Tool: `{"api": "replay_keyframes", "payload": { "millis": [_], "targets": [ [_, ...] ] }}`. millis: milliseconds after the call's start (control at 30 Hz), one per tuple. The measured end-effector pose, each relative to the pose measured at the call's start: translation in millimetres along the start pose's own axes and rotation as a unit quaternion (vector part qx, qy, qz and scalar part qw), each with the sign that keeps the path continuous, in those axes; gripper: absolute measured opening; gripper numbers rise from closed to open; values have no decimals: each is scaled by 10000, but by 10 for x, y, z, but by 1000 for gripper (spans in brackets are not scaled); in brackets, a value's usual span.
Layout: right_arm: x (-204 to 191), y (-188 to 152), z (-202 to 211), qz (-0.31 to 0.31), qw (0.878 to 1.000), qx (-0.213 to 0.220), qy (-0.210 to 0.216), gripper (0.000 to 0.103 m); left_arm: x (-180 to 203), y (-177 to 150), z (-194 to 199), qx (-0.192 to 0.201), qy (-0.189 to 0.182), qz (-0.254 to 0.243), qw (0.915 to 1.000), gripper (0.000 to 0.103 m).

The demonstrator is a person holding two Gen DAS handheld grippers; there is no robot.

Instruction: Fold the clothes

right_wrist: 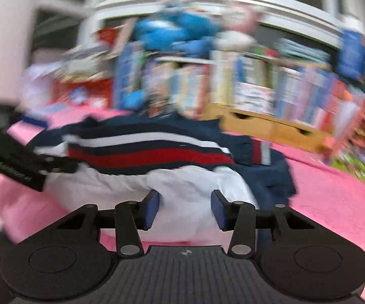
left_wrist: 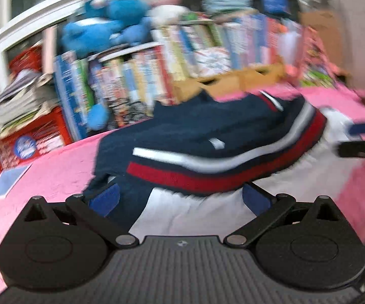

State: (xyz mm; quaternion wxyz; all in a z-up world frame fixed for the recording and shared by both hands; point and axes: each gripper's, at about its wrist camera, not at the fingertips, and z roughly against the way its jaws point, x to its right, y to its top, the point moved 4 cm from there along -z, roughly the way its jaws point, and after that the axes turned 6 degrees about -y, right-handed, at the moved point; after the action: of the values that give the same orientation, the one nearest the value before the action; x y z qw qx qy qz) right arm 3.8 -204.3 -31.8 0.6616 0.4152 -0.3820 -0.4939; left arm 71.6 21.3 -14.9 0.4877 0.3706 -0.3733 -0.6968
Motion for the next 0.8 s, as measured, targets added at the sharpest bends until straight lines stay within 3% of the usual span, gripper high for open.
{"api": "replay_keyframes", "payload": {
  "millis": [100,133,267,367,433,567,633,767,800],
  "targets": [
    [354,-30,-246,-756,9957,-398,-361,50,-255,-59,-110,-160,41,494,9986,103],
    [469,-83,-336,-836,9936,-550,-522,59,-335,-85,-142,-222,65,652,9976,103],
    [723,-198,-316,-1198,9900,-690,-299,61,-458,-256,-74,-465,261,902,9945,103],
    [513,-88,-85,-488,9980,-327,-247,71,-362,-225,139,-165,-225,1027,9943,103],
    [353,-30,18,-53,9995,-180,-238,96,-263,-179,223,-49,-299,928,9952,103],
    [328,-41,-237,-451,9934,-882,-576,94,-143,-131,131,-251,160,513,9982,103],
    [299,21,-137,-590,9960,-625,-244,96,-111,-128,100,-247,169,402,9987,103],
    [99,97,-7,-80,9999,23,84,98,-36,-151,15,-240,22,331,9992,103],
    [11,88,-34,118,9996,9,239,90,-23,-164,-27,-321,58,341,9989,103]
  ]
}}
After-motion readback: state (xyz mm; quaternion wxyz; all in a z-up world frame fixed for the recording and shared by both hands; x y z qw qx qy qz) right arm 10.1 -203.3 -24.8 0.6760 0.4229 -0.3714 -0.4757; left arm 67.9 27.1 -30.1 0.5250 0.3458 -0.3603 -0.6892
